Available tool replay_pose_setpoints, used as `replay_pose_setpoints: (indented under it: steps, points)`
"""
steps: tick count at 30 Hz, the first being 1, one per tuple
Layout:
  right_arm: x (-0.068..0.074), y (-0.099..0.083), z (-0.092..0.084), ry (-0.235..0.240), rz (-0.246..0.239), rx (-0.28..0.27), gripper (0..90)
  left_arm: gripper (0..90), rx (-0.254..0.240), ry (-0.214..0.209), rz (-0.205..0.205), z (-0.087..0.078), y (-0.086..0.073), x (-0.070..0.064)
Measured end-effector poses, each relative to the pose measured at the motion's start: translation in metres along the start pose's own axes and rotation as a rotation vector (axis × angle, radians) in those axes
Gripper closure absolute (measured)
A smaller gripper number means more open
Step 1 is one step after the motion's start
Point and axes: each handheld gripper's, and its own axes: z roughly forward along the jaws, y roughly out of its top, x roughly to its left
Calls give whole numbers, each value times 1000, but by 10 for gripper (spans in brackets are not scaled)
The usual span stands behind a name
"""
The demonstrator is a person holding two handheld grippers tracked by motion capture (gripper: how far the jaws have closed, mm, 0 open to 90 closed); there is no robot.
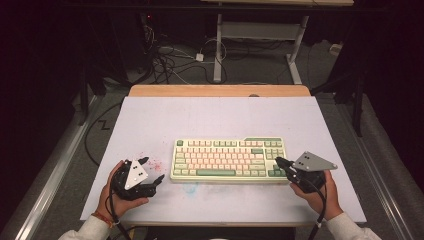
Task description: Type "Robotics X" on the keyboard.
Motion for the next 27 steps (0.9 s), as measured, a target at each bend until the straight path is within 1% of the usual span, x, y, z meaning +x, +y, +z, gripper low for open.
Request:
replay_pose_setpoints:
  steps: [1, 2, 3, 5, 6, 8, 9, 10, 11, 12, 15, 19, 21, 22, 25, 26, 27]
  points:
    - [1, 2, 2, 3, -9, 4, 900, 238, 2, 1, 1, 0, 0, 0]
    - [2, 5, 7, 18, -17, 14, 900, 241, 0, -3, -3, 0, 0, 0]
    - [2, 5, 7, 18, -17, 14, 900, 241, -2, -5, -6, 0, 0, 1]
    - [5, 9, 16, 36, -29, 30, 900, 243, 0, -7, -6, 1, 0, 1]
    - [5, 9, 16, 36, -29, 30, 900, 243, 2, -7, -6, 1, -1, 1]
    - [9, 14, 25, 53, -39, 48, 900, 246, 5, -6, -4, 1, -1, 1]
    - [9, 14, 25, 53, -39, 48, 900, 246, 6, -6, -5, 1, -1, 1]
    - [11, 15, 31, 65, -47, 61, 900, 246, 7, -6, -6, 1, -1, 1]
    - [11, 15, 31, 65, -47, 61, 900, 246, 8, -6, -7, 1, -1, 1]
    - [13, 15, 37, 73, -56, 78, 900, 246, 9, -6, -7, 1, -1, 1]
    - [16, 14, 44, 86, -68, 100, 900, 246, 11, -9, -5, 1, -1, 1]
    - [18, 12, 49, 90, -69, 116, 900, 246, 13, -10, -4, 1, -1, 1]
    - [18, 11, 52, 93, -77, 125, 900, 246, 13, -11, -6, 2, -1, 1]
    - [19, 9, 54, 97, -74, 137, 900, 248, 13, -11, -6, 2, -1, 1]
    - [19, 7, 55, 103, -81, 144, 900, 249, 13, -13, -5, 1, -1, 1]
    - [20, 6, 56, 104, -79, 145, 900, 269, 12, -15, -6, 1, -1, 1]
    - [20, 6, 56, 104, -79, 145, 900, 269, 9, -19, -8, 1, -1, 1]
